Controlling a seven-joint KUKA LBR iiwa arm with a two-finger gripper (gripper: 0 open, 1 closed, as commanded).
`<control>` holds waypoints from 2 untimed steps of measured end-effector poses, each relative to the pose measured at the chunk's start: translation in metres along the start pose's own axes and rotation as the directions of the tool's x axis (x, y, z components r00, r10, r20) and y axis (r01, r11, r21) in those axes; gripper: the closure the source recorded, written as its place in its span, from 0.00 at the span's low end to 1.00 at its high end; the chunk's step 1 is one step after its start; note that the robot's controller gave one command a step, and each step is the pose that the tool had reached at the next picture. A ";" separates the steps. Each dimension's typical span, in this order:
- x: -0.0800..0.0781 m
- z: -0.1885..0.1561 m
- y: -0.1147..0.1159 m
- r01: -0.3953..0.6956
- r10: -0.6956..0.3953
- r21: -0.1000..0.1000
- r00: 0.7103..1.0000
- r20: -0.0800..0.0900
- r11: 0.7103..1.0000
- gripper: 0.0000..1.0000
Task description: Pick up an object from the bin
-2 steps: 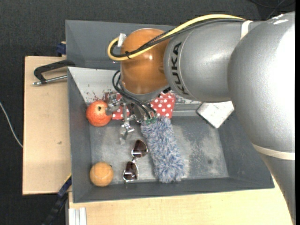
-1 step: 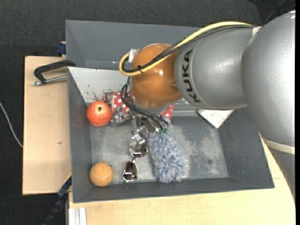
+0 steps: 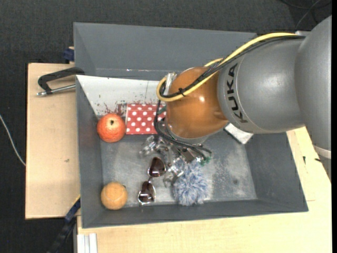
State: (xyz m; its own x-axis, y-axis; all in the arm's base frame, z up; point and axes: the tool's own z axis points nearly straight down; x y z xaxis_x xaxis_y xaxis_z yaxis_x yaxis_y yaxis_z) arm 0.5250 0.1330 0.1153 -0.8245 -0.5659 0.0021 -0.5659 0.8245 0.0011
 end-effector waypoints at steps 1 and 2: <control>0.008 0.033 -0.070 0.036 -0.036 0.001 0.999 0.005 0.999 1.00; 0.008 0.032 -0.070 0.036 -0.036 0.000 0.999 0.005 0.999 1.00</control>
Offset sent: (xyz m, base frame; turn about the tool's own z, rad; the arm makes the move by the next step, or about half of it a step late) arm 0.0000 0.0000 0.0000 0.0000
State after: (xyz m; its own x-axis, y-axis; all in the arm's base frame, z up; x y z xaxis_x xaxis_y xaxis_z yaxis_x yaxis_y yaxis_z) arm 0.5582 0.0705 0.0827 -0.8034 -0.5955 -0.0026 -0.5955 0.8034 0.0008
